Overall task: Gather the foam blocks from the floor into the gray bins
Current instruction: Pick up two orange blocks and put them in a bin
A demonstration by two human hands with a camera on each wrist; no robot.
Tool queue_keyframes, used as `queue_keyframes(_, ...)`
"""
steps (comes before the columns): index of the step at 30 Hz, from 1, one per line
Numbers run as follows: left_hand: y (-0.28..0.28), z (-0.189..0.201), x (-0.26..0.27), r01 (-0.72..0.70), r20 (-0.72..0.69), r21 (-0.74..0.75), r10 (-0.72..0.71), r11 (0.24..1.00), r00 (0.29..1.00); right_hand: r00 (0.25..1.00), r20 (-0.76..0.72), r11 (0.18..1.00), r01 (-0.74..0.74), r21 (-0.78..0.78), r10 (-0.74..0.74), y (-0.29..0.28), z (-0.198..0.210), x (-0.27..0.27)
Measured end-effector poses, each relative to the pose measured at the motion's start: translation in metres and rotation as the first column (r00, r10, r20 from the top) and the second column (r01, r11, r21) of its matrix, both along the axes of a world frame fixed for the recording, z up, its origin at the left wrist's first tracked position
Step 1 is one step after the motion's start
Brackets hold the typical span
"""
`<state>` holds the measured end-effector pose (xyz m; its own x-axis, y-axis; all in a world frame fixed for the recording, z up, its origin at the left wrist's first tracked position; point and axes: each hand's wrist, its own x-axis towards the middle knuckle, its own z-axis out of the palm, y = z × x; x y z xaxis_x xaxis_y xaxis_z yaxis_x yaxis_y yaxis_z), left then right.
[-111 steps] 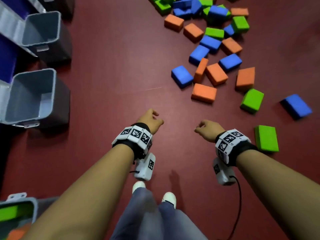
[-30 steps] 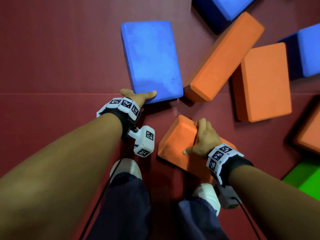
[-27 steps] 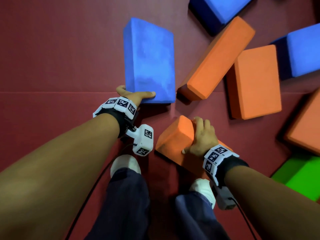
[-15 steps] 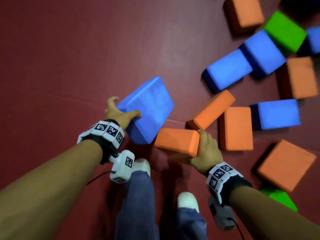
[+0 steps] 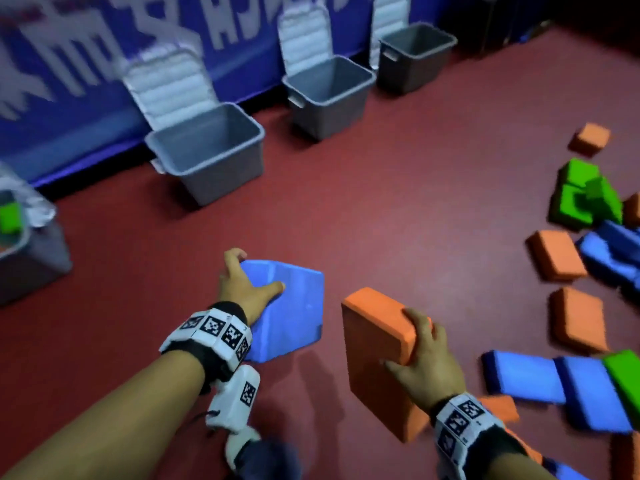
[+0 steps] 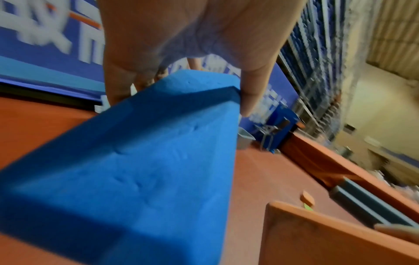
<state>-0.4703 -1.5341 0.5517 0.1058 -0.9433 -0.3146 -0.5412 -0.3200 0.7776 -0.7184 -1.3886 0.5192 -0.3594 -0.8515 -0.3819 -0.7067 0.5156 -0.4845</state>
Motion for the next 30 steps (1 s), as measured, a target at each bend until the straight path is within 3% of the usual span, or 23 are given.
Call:
queue_keyframes(7,0.039,0.084,0.219,-0.363,-0.068,-0.047,0.36,0.931,0.931,0.975,0.063,0.973,-0.208,-0.1,0.215,-0.078,0.079,0.169)
queue_keyframes(16,0.08,0.13,0.506,-0.678,0.008,-0.089,0.681,0.73,0.732,0.875,0.066,0.871,-0.465,-0.158,0.479,-0.169,0.122,0.46)
queue_keyframes(21,0.069,0.15,0.603,-0.727,0.021,-0.139,0.736,0.672,0.677,0.819,0.064,0.809,-0.546,-0.219,0.57,-0.203,0.139,0.572)
queue_keyframes(25,0.045,0.15,0.65,-0.75,-0.006,-0.163,0.76,0.641,0.65,0.805,0.059,0.796,-0.57,-0.202,0.591,-0.239,0.143,0.626)
queue_keyframes(30,-0.002,0.135,0.704,-0.761,-0.007,-0.092,0.764,0.642,0.645,0.805,0.014,0.799,-0.585,-0.14,0.593,-0.303,0.13,0.687)
